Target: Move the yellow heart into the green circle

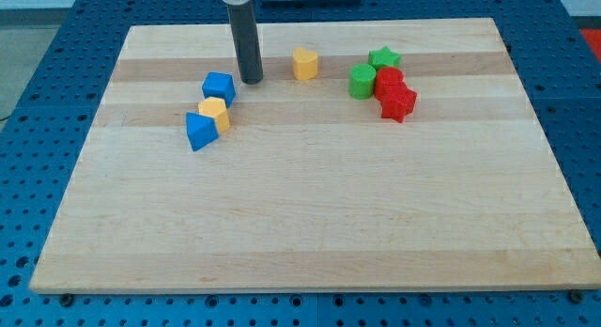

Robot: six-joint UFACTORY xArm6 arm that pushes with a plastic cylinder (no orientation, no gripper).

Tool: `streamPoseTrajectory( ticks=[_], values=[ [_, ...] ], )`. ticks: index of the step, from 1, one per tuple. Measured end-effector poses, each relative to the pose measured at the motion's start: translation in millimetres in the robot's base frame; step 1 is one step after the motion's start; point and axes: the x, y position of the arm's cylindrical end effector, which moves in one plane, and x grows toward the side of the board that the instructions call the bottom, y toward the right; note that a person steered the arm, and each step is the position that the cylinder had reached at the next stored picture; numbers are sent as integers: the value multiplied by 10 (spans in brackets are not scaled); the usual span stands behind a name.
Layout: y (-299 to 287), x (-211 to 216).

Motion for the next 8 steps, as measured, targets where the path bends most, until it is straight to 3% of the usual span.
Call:
streamPoseTrajectory(
  ticks=[1,3,6,8],
  values=[
    [146,-102],
    [987,-102],
    [967,-521],
    [1272,-265]
  ],
)
